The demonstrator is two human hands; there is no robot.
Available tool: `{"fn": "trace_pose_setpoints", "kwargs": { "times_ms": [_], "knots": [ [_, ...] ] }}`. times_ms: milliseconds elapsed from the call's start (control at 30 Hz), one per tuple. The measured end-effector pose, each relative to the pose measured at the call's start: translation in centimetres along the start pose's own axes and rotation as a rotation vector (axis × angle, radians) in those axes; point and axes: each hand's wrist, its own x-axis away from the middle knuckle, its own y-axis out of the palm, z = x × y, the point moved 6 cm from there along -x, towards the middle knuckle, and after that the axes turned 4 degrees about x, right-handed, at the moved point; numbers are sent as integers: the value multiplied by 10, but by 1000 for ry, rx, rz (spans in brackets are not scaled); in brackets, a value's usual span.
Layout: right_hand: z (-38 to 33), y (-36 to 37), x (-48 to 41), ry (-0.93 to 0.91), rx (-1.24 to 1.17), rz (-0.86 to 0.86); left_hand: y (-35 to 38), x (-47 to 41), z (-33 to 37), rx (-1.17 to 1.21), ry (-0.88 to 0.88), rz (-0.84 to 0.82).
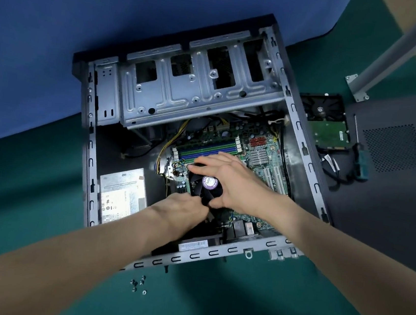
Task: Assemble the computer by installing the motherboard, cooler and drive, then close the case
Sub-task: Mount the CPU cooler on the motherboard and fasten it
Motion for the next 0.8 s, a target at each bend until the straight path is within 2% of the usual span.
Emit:
{"fn": "trace_pose_setpoints", "kwargs": {
  "times_ms": [300,567,800],
  "knots": [
    [1,0,2,-4,18,10,8,-7,-13,137,-66,77],
    [2,2,-1,-17,48,-13,5,-6,-17,241,-156,64],
    [4,3,-2,-21,49,-2,8,-6,-14,225,-131,49]
  ]
}}
